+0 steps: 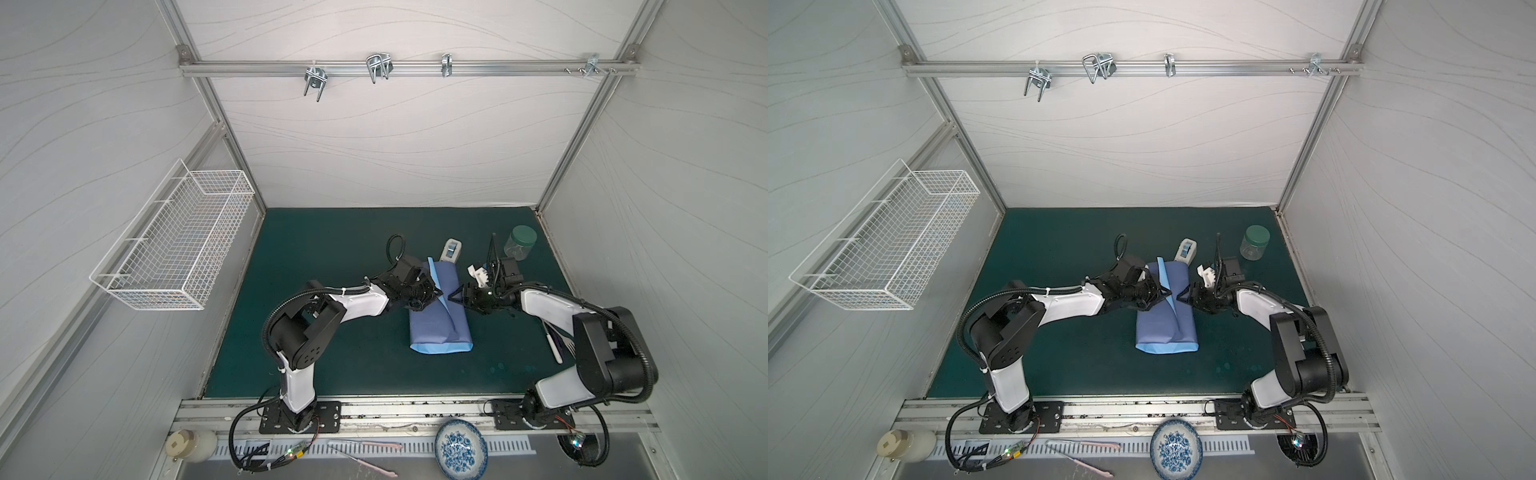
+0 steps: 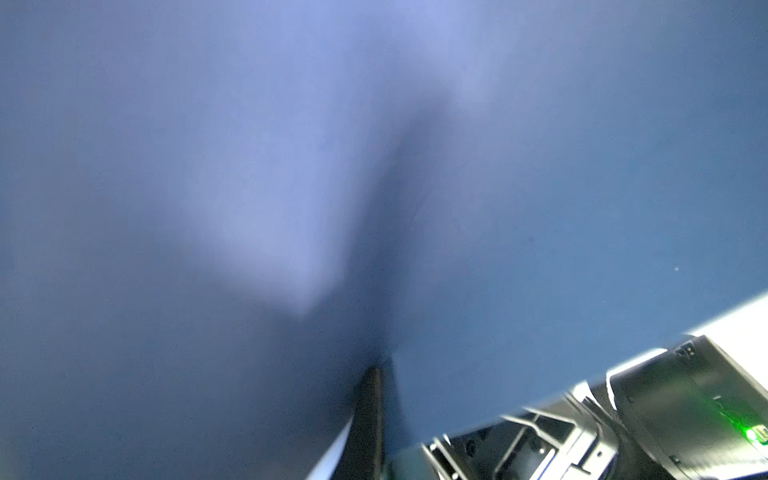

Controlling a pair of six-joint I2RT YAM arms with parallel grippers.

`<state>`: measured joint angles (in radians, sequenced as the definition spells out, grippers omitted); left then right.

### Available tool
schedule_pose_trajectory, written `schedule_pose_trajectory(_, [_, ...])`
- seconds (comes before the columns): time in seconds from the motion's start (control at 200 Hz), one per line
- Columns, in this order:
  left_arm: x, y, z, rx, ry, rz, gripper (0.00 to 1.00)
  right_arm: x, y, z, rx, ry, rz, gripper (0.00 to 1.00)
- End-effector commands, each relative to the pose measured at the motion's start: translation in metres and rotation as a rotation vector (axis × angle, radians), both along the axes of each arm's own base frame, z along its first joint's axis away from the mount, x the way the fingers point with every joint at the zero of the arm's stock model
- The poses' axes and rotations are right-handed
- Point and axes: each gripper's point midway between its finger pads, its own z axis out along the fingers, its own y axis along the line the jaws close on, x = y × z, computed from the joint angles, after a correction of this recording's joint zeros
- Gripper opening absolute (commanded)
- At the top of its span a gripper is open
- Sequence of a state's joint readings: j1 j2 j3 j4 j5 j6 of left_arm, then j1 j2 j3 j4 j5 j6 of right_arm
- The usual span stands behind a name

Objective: Wrap the gift box in paper

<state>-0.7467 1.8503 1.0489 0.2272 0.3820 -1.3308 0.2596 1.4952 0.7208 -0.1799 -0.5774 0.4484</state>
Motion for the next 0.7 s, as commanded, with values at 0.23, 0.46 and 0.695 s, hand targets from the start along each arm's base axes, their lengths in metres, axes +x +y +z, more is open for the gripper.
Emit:
schedule_pose_trajectory(0.23, [0.009,-0.022,0.002,-0.068,-0.010,-0.015,0.00,-0.012,-0.009,-0.021,-0.090,0.064,-0.013,0.61])
schedule_pose_trajectory(0.46, [0.006,-0.033,0.000,-0.120,0.004,-0.015,0.00,-0.012,-0.009,-0.021,-0.090,0.063,-0.013,0.61])
schedule_pose_trajectory(0.695, [0.007,-0.038,-0.002,-0.147,-0.005,-0.014,0.00,-0.012,-0.009,-0.021,-0.087,0.064,-0.015,0.61])
